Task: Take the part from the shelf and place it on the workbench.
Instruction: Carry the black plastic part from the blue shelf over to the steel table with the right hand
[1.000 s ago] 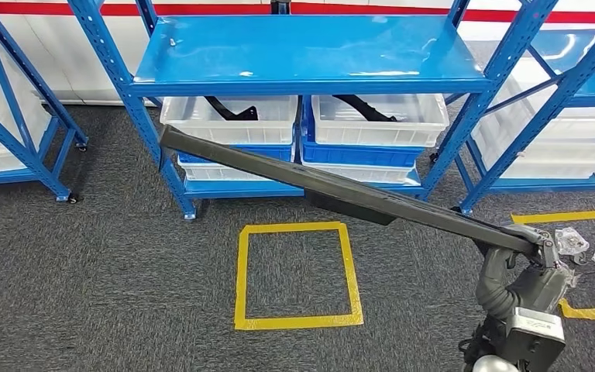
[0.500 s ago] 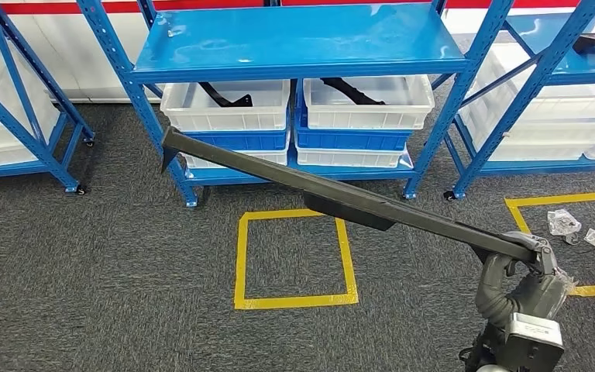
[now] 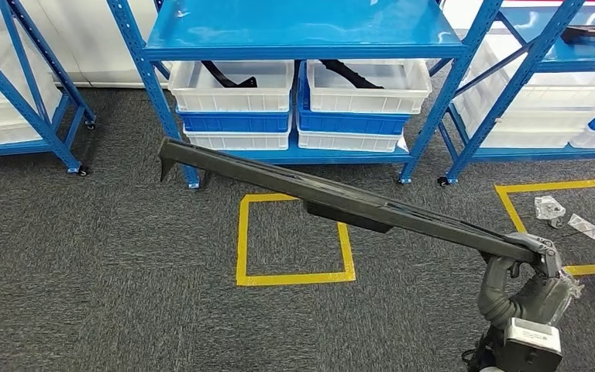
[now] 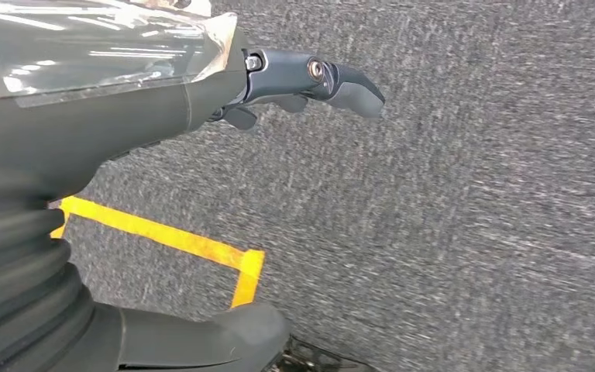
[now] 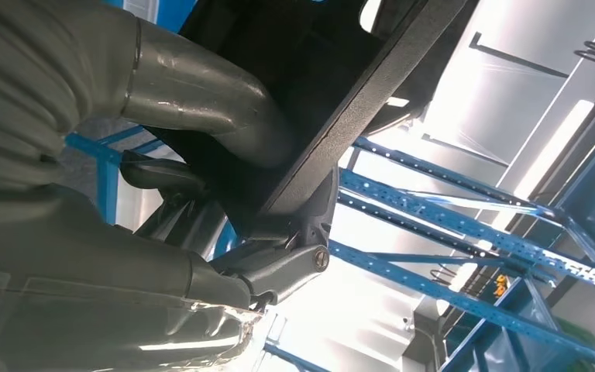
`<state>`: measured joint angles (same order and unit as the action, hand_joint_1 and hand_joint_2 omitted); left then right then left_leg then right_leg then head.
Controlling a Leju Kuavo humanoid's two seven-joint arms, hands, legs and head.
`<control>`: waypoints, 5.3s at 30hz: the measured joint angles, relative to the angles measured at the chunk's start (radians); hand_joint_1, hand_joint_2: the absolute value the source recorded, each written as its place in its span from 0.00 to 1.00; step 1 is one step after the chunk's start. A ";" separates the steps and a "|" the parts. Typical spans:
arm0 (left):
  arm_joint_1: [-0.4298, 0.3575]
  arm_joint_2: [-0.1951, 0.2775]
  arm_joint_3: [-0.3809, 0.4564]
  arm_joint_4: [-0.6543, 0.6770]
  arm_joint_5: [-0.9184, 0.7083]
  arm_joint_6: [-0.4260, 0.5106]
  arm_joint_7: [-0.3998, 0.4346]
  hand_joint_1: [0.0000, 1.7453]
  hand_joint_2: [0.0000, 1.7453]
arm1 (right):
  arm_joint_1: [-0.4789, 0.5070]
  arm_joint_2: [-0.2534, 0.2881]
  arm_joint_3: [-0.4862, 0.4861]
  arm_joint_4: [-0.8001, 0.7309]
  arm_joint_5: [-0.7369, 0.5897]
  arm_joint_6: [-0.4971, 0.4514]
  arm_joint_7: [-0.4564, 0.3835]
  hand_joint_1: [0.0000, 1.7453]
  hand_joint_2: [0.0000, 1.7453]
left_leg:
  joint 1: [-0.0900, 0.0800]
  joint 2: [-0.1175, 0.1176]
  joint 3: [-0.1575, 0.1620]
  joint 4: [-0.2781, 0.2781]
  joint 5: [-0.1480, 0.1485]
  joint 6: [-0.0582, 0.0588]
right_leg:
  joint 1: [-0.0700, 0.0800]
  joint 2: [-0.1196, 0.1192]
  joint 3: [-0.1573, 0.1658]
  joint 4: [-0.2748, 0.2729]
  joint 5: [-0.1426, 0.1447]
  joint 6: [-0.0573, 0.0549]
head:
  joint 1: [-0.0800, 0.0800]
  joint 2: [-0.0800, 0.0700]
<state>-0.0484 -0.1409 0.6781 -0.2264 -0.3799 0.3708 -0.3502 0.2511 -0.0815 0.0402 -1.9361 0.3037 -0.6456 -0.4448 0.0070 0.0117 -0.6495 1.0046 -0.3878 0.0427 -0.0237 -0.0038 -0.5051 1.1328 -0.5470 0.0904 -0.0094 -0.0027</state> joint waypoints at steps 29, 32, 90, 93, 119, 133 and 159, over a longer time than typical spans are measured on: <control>0.007 0.005 -0.024 0.004 -0.026 0.008 -0.021 0.00 1.00 | 0.082 -0.021 -0.012 -0.015 -0.063 -0.033 -0.026 1.00 1.00 | -0.002 0.000 0.039 -0.011 -0.035 0.008 | 0.003 -0.001 -0.094 0.113 -0.016 -0.011 | -0.003 0.000; 0.005 0.005 -0.025 0.004 -0.026 0.009 -0.022 0.00 1.00 | 0.084 -0.023 -0.014 -0.027 -0.062 -0.035 -0.022 1.00 1.00 | -0.002 0.001 0.004 -0.001 -0.008 -0.010 | 0.003 0.001 0.049 -0.102 0.001 -0.006 | -0.003 0.000; -0.009 -0.010 -0.049 0.001 -0.036 0.020 -0.015 0.00 1.00 | -0.016 0.013 -0.033 -0.006 0.005 0.037 0.012 1.00 1.00 | -0.003 0.001 0.102 -0.040 -0.061 0.008 | 0.006 0.002 -0.129 0.106 -0.041 -0.034 | 0.000 0.000; -0.010 -0.010 -0.049 0.001 -0.037 0.021 -0.013 0.00 1.00 | -0.022 0.013 -0.034 -0.003 0.004 0.047 0.018 1.00 1.00 | -0.005 0.001 0.092 -0.025 -0.058 -0.003 | 0.001 0.003 -0.003 -0.112 0.023 -0.019 | 0.000 0.000; -0.008 -0.003 -0.049 0.003 -0.041 0.023 -0.022 0.00 1.00 | -0.037 0.007 -0.039 0.021 0.025 0.069 0.026 1.00 1.00 | -0.004 -0.023 0.086 -0.028 -0.056 0.012 | 0.011 -0.002 -0.153 0.153 -0.071 -0.061 | 0.001 0.000; -0.004 0.001 -0.049 0.004 -0.043 0.021 -0.021 0.00 1.00 | -0.041 0.002 -0.038 0.029 0.021 0.070 0.022 1.00 1.00 | -0.002 -0.020 -0.038 0.226 -0.183 -0.044 | -0.003 -0.016 -0.019 -0.136 0.058 -0.080 | -0.006 0.000; -0.003 0.007 -0.049 0.006 -0.038 0.022 -0.022 0.00 1.00 | -0.067 -0.017 -0.014 0.057 0.008 0.070 0.016 1.00 1.00 | -0.011 -0.088 0.058 0.000 -0.053 -0.021 | 0.006 0.023 -0.017 -0.131 0.053 -0.060 | -0.001 0.000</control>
<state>-0.0513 -0.1338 0.6291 -0.2206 -0.4180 0.3926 -0.3723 0.1840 -0.0985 0.0265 -1.8795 0.3113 -0.5758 -0.4288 -0.0043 -0.0765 -0.5911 1.0049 -0.4412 0.0221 -0.0177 0.0193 -0.5224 1.0020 -0.4936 0.0305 -0.0100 -0.0023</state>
